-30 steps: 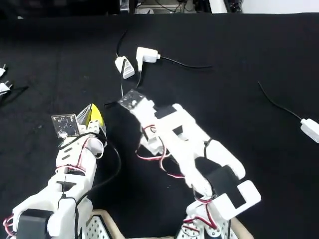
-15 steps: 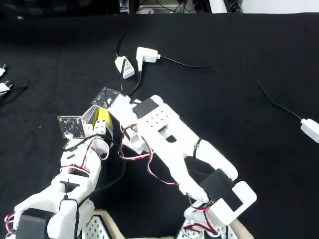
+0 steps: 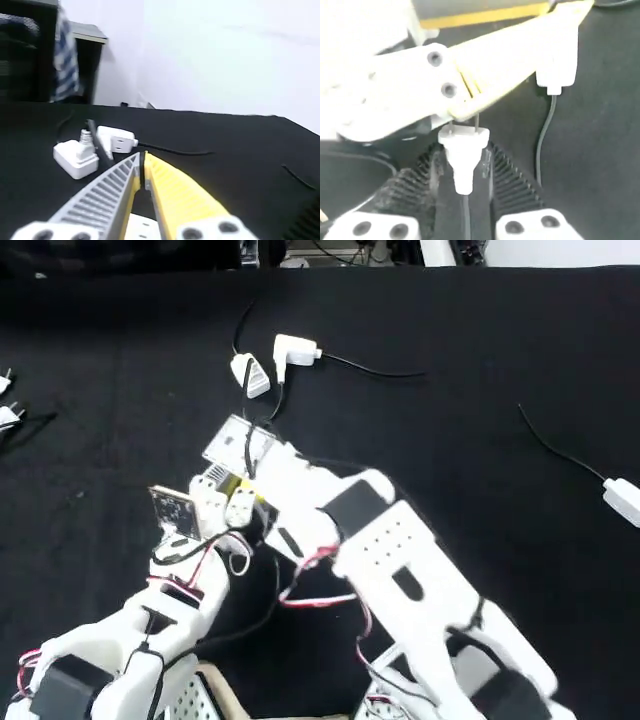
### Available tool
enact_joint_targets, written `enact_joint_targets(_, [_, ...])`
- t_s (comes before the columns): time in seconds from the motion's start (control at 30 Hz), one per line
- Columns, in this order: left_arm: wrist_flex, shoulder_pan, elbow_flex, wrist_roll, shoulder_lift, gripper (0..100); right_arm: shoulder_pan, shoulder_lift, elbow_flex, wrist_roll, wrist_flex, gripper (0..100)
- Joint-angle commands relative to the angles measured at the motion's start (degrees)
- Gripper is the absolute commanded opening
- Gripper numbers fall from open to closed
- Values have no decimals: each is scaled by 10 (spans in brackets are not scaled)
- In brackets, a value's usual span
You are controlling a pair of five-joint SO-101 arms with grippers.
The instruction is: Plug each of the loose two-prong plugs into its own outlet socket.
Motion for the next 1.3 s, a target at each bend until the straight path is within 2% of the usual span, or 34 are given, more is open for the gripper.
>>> enact_joint_targets(0.0, [-7, 36, 10, -1, 0, 30, -6, -51, 11, -15, -2, 12])
enact_joint_targets(0.1, [36, 44, 10, -1, -6, 30, -6, -69, 10, -18, 1, 12])
enact_joint_targets(0.53, [41, 25, 10, 0, 0, 30, -8, -80, -45, -23, -3, 12])
enact_joint_targets(0.63, [65, 30, 10, 0, 0, 30, -8, -80, -57, -38, -4, 12])
enact_joint_targets(1.27, [80, 31, 10, 0, -1, 30, -9, -80, -60, -68, -27, 12])
